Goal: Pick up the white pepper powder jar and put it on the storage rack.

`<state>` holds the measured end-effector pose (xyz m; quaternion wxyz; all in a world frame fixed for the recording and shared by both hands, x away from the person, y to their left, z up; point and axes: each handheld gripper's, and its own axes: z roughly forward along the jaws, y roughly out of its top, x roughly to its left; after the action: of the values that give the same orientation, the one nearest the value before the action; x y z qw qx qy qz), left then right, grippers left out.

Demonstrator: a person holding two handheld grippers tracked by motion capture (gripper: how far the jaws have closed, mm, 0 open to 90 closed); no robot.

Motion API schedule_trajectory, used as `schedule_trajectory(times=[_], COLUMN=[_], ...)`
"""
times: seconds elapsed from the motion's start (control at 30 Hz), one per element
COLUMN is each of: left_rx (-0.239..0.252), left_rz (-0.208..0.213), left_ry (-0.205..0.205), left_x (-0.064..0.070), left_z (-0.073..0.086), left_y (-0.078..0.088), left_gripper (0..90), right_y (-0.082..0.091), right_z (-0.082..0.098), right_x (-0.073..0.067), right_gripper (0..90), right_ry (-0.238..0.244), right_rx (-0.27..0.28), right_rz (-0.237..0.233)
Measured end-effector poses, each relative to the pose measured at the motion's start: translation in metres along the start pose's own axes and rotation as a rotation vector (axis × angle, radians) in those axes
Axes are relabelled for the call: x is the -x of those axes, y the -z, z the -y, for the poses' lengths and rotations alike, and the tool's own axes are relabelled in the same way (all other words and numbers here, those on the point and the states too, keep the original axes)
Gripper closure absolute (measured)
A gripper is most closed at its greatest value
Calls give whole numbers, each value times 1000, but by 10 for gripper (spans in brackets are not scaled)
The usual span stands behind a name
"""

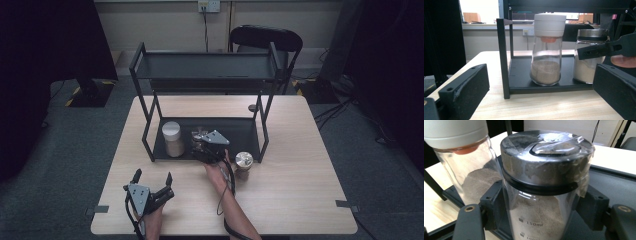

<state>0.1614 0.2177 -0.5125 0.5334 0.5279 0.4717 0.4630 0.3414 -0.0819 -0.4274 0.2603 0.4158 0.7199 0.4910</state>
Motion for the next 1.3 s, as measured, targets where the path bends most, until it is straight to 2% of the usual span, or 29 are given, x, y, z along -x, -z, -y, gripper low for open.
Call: schedule_trajectory(times=[0.3, 0.43, 0.67, 0.77, 1.3], left_rx=[-3, -1, -1, -1, 0], left_rz=[0, 0, -4, -6, -7], left_ry=[-1, -3, -2, -1, -2], left_x=[0, 0, 1, 1, 1], left_z=[-1, 0, 0, 0, 0], left_y=[0, 0, 0, 0, 0], left_gripper=[1, 1, 1, 1, 1], right_y=[-8, -7, -6, -6, -8], right_z=[-2, 2, 6, 8, 6], right_x=[2, 1, -7, -6, -8], right_gripper=[305, 305, 303, 301, 300], right_ry=[5, 2, 41, 26, 28], right_rx=[-4, 7, 9, 14, -10], right_rz=[4, 8, 26, 26, 31])
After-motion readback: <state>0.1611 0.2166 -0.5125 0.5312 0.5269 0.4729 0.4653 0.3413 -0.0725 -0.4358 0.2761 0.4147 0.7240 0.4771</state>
